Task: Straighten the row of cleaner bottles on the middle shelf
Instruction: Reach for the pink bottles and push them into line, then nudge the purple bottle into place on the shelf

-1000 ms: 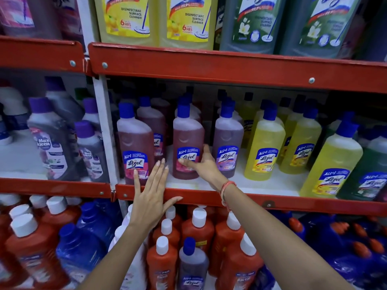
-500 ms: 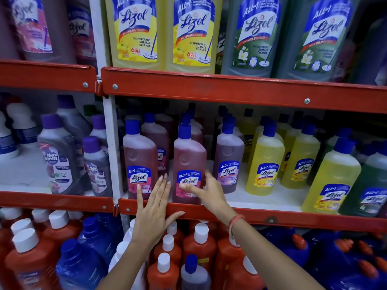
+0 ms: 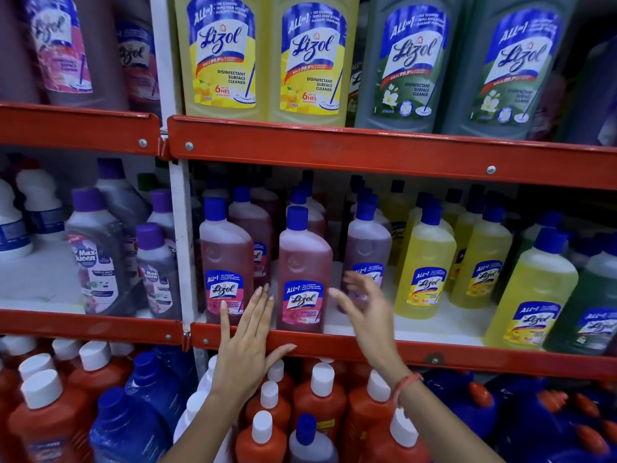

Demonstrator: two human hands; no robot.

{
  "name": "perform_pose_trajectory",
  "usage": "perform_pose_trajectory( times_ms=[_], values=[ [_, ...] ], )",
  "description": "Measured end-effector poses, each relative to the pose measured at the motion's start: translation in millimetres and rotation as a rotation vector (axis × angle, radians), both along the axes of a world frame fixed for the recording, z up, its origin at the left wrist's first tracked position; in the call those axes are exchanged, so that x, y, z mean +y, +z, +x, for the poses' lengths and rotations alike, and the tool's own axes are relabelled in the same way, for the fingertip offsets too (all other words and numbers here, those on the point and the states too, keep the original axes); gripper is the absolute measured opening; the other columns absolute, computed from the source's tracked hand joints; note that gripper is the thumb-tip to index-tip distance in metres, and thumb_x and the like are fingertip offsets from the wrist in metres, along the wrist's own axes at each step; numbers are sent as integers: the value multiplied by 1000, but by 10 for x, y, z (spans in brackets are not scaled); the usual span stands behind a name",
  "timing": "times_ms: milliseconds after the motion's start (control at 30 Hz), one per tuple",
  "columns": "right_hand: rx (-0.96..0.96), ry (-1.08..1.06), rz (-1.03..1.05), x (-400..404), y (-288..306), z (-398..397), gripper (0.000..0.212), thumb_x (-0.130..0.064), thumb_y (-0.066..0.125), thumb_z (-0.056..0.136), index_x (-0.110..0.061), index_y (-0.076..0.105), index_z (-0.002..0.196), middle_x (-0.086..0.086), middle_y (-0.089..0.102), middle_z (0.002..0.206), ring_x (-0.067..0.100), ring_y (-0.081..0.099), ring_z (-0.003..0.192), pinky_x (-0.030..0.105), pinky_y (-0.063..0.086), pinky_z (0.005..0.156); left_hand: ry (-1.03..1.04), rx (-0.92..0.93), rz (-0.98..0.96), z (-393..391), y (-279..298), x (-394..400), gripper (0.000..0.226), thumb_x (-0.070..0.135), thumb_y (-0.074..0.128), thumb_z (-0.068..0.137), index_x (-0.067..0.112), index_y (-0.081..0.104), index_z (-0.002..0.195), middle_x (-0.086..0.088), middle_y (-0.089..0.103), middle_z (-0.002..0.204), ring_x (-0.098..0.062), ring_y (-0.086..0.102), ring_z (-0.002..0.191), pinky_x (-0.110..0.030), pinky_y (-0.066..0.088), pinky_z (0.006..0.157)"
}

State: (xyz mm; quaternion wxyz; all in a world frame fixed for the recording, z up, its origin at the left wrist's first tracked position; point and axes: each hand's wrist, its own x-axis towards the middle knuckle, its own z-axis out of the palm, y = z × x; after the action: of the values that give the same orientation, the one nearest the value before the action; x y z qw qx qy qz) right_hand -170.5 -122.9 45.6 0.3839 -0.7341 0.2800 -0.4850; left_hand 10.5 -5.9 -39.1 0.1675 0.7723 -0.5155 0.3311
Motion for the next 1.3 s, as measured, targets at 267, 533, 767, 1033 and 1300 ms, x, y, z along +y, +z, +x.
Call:
perform_pose_trajectory(
  times_ms=[267, 533, 767, 1033, 1300],
  values=[
    [39, -157, 73, -541, 29, -219, 90, -27, 80, 72, -9, 31, 144, 10, 49, 141, 22, 51, 124, 24, 41, 92, -4, 15, -3, 8, -9, -16, 90, 74, 26, 90, 8, 33, 151, -10, 32, 160, -21, 22, 149, -57, 5, 121],
    [20, 14, 300, -868, -38, -49, 80, -29, 84, 66, -15, 38, 130, 9, 60, 122, 27, 61, 108, 35, 54, 85, 10, 14, 4, 23, -32, -31, 90, 74, 25, 90, 8, 33, 151, -11, 33, 160, -23, 22, 150, -55, -2, 123],
    [91, 97, 278, -852, -37, -168, 67, -28, 83, 68, -16, 43, 121, 9, 66, 115, 23, 66, 100, 39, 58, 84, 13, 1, -14, 14, -34, -43, 90, 73, 25, 90, 7, 31, 151, -11, 31, 160, -20, 13, 152, -56, 1, 123],
    [114, 79, 213, -591, -53, -366, 69, -38, 82, 63, -15, 46, 117, 5, 66, 112, 16, 67, 98, 27, 58, 75, 14, 35, 7, -28, 4, -8, 90, 72, 26, 90, 7, 32, 151, -12, 32, 160, -22, 18, 151, -55, -2, 124],
    [110, 102, 196, -464, -87, -506, 72, -50, 77, 56, -18, 46, 114, 3, 67, 112, 12, 68, 98, 22, 58, 72, 23, 63, 36, -62, 40, 20, 90, 73, 24, 90, 6, 35, 150, -11, 32, 160, -19, 11, 153, -55, -3, 124]
  ],
)
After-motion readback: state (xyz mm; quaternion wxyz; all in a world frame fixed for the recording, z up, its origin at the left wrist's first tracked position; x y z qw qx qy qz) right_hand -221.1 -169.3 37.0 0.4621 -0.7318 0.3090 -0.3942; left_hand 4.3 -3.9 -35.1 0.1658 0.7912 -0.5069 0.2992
